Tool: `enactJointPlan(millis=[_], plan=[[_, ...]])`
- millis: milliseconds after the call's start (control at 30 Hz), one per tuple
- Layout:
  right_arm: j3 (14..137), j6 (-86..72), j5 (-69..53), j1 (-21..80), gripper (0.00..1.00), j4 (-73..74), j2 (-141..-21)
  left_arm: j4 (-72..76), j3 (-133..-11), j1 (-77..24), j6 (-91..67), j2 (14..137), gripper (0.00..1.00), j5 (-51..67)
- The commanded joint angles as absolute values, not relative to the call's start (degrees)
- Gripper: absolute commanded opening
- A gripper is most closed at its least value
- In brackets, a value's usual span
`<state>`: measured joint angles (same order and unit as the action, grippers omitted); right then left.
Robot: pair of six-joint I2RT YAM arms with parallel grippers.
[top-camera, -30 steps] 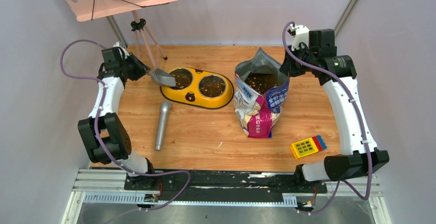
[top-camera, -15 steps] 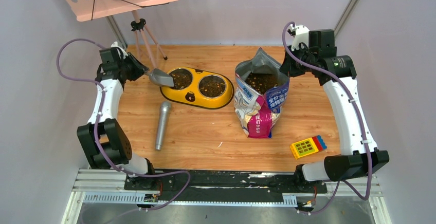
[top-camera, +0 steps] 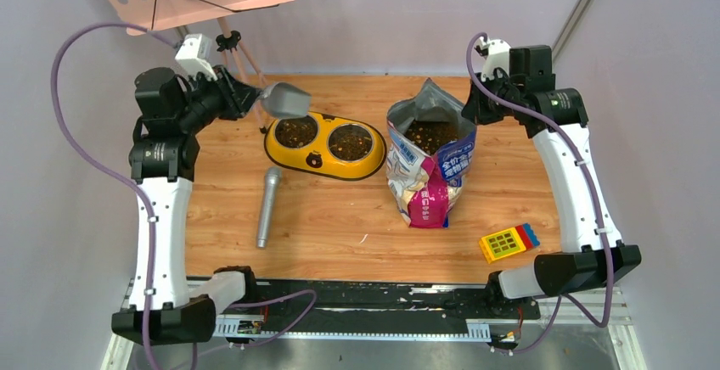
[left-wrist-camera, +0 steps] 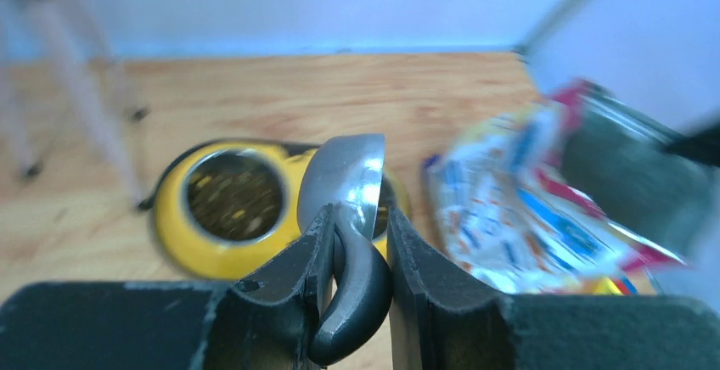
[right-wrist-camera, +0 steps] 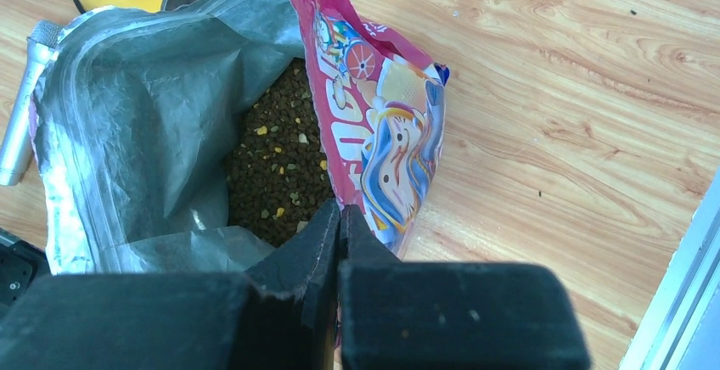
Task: Serve the pet food
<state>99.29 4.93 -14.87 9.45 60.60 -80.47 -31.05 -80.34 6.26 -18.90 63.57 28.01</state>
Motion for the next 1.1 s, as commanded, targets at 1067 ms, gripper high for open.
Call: enactJointPlan(millis=[1067], plan=[[108.2,1.9,-19.5,9.5,0.00,54.8,-82.2,-41.4,-124.2,-40.4,-8.7,103.2,0.00,16.6]])
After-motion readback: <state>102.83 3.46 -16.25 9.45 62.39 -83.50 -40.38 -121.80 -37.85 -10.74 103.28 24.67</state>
